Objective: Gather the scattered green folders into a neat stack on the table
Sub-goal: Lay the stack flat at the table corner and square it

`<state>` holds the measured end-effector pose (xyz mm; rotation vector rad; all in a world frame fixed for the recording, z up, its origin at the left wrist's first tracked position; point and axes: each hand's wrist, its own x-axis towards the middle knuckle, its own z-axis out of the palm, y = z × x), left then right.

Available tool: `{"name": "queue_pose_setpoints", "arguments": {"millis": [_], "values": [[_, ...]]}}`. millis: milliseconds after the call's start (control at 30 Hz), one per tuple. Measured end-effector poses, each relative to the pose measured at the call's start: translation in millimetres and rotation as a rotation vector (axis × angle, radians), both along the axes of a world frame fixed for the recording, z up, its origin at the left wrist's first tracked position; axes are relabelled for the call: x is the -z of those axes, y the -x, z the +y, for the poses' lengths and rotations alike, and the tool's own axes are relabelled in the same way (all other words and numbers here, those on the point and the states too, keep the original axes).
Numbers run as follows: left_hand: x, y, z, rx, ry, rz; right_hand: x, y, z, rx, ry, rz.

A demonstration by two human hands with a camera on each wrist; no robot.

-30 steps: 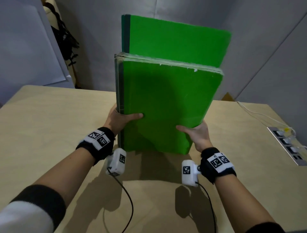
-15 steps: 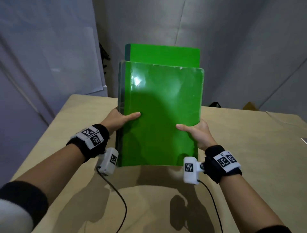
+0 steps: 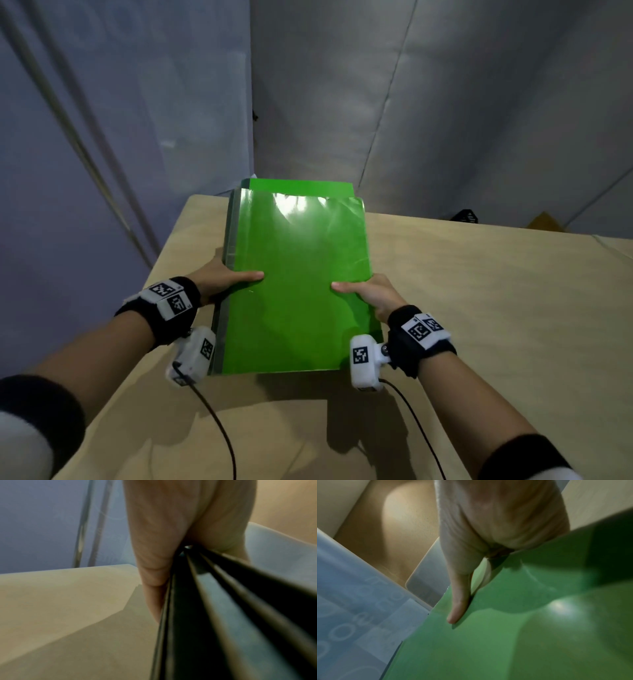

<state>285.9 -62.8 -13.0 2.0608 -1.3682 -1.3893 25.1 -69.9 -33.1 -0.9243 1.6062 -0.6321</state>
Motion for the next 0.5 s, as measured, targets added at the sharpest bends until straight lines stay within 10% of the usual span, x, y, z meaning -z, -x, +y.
{"name": "queue_pose_setpoints", "arguments": {"millis": [500], "values": [[12.4, -53.6, -38.7, 0.007, -0.277, -0.001, 10.0, -49.7, -23.5, -0.162, -0.218, 0.128]]}}
